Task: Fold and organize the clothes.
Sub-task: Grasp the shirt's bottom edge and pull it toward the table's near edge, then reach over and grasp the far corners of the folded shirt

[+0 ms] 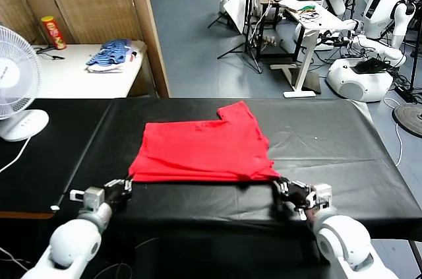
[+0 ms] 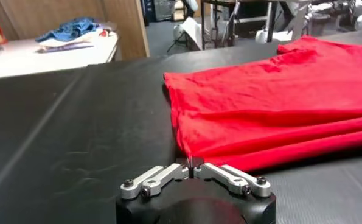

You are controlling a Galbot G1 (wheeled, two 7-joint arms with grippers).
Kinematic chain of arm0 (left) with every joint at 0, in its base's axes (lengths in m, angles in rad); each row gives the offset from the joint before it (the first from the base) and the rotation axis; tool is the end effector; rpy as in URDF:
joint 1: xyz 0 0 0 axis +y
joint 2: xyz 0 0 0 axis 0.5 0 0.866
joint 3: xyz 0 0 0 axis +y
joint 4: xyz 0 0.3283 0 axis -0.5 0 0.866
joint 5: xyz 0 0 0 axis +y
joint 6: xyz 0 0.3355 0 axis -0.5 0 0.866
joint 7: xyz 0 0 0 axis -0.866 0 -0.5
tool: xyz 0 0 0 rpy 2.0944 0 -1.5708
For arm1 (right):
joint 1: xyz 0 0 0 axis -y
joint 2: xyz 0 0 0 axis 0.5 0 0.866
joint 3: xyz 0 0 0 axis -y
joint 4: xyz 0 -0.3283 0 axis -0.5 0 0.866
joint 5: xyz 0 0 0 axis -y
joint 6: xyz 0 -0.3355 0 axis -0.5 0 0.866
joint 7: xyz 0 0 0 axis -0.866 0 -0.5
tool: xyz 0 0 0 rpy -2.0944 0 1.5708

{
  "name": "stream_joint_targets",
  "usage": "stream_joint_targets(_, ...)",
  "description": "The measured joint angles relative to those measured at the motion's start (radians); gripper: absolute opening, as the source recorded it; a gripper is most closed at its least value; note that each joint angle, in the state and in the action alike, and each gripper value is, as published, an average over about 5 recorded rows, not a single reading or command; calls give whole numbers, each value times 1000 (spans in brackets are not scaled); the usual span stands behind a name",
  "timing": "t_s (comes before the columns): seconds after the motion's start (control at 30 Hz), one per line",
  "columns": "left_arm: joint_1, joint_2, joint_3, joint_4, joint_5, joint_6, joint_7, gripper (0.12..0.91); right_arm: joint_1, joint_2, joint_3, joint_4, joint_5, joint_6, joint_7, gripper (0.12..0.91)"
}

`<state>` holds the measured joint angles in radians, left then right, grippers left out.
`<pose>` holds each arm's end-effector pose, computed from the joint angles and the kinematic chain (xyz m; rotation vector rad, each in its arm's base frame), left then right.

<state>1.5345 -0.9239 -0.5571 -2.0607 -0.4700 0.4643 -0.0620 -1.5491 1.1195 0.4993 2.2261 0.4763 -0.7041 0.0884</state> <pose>0.2005 0.1106 -0.2534 -0.2343 -2.6146 -0.2620 0.1782 -0.0482 -0.2281 0.3003 -2.5062 0.0353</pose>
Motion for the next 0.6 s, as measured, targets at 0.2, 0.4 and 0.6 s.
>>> stream_joint_targets(0.2, 83, -7, -13, -65, -8, 19, -21, 158, -49, -15, 27, 55, -10, -11, -24, 455)
stream_joint_targets(0.4, 118, -15, -37, -116, -36, 44, -36, 443, -47, -42, 71, 109, 40, -6, -28, 748)
stream_joint_targets(0.6, 105, -14, -68, -149, -101, 58, -40, 724, 92, -30, 68, 44, 58, 77, -13, 797)
